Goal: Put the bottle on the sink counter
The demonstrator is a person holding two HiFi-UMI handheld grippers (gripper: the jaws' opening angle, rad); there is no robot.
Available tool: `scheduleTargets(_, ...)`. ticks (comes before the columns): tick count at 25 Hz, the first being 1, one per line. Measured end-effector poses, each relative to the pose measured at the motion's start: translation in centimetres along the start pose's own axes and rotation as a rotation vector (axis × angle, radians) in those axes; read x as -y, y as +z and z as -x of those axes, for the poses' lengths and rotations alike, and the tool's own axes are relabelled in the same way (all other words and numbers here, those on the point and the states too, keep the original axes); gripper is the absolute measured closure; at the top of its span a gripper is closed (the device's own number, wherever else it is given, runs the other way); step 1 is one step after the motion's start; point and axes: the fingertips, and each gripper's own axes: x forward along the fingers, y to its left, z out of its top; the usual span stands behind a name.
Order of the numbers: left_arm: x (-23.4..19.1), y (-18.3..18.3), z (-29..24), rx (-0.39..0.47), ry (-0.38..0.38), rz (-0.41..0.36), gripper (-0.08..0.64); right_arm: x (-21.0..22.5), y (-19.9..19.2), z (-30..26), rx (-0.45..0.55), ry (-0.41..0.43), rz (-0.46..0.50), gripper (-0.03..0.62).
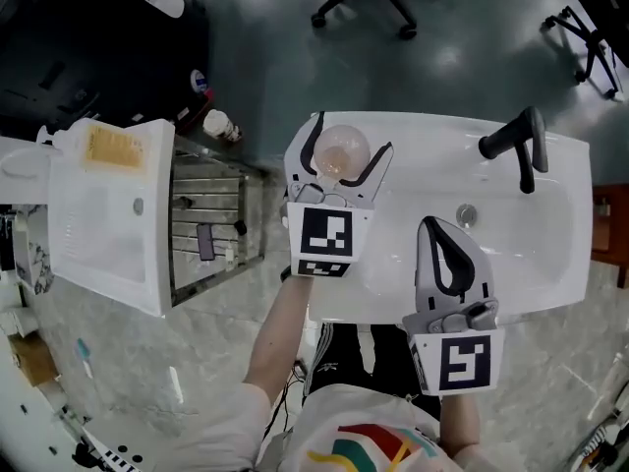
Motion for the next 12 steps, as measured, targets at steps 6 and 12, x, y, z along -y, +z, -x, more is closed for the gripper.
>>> scheduleTargets(6,-0.5,-3.5,-2.3,-0.054,-0.010,0.000,0.166,-0.5,-3.6,-0.4,-0.073,0.032,-0.025,0.580)
scheduleTargets(12,-1.2,-6.6,-4.1,-0.138,-0.026,0.039,0.166,-0.4,-4.5,-0.6,-0.086,0.052,-0.062,0.580)
